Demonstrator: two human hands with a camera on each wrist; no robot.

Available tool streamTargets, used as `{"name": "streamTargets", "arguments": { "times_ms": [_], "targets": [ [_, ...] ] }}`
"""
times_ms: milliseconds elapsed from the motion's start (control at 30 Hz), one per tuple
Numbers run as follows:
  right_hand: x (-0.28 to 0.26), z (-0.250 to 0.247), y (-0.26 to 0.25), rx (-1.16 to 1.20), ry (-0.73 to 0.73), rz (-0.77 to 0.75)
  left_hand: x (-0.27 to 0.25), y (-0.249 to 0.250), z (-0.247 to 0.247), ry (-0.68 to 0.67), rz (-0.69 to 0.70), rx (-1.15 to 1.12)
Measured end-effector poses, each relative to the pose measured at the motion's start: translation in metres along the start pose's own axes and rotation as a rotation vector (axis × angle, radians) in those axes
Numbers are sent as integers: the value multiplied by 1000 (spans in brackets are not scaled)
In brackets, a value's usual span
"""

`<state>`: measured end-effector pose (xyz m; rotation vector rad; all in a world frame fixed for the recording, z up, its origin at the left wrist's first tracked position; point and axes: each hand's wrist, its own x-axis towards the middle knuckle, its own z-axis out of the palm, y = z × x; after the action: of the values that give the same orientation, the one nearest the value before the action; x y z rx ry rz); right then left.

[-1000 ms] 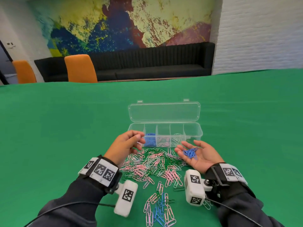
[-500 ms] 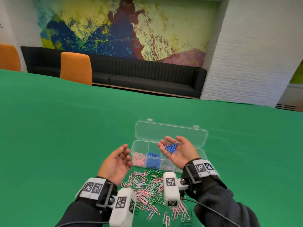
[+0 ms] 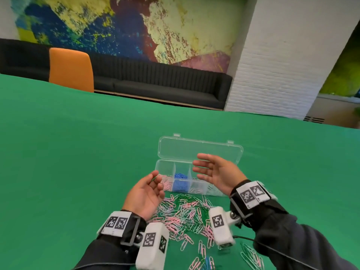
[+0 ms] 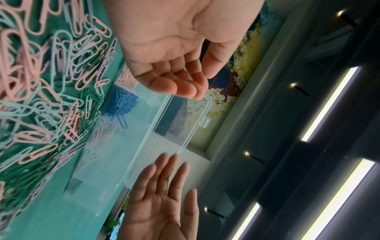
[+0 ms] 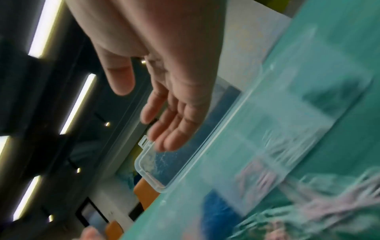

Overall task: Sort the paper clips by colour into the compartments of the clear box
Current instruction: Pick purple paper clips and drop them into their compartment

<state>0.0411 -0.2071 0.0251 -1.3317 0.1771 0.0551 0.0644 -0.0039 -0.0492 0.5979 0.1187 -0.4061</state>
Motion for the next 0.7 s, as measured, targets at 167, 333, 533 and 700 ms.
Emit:
{"name": "streamTargets", "arguments": {
  "times_ms": [167,333,533,700],
  "targets": [
    [-57,-24,7,-869,-251,-41,-20,-6,3,-100,-66,156],
    [-108,-12,39,-1481,-645,-27,-50,-13,1,-114,-146,296],
    [-124,-3,80,-1717,-760,-151,-65,-23,-8,-64,-189,285],
    [-93,-11,76,-1664,-597,-138,-57,-30,-4,-68,-204,281]
  ]
}}
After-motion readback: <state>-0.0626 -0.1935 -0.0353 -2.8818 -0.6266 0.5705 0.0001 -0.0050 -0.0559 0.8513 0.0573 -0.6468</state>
